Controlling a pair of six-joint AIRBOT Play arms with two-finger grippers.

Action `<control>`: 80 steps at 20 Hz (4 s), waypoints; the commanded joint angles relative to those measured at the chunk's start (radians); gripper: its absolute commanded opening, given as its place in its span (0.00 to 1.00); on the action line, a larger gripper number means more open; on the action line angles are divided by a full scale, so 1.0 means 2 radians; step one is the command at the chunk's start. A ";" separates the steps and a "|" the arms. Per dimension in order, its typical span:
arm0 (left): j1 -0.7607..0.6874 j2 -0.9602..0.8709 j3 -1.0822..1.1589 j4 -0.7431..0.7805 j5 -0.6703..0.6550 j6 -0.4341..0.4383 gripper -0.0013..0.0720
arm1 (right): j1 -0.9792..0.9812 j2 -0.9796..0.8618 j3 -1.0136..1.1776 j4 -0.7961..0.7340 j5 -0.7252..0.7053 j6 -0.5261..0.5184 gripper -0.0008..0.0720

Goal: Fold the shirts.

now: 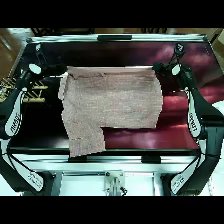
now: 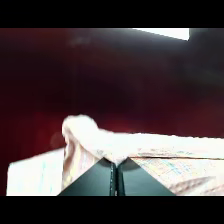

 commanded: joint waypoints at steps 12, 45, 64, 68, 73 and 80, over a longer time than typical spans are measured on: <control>0.026 -0.031 0.011 0.049 -0.358 -0.013 0.05 | 0.000 -0.004 0.000 -0.044 0.320 0.003 0.08; 0.119 0.257 -0.488 -0.035 -0.343 0.104 0.74 | -0.112 0.359 -0.308 0.006 0.396 -0.090 0.64; 0.100 0.231 -0.472 -0.082 -0.386 0.116 0.05 | -0.106 0.319 -0.457 0.065 0.348 -0.071 0.88; 0.102 0.232 -0.472 -0.085 -0.388 0.115 0.05 | -0.074 0.273 -0.458 0.084 0.314 -0.092 0.88; 0.102 0.232 -0.471 -0.085 -0.388 0.111 0.05 | -0.036 0.255 -0.457 0.081 0.290 -0.103 0.73; 0.105 0.232 -0.449 -0.086 -0.395 0.117 0.05 | -0.034 0.274 -0.446 0.088 0.282 -0.132 0.08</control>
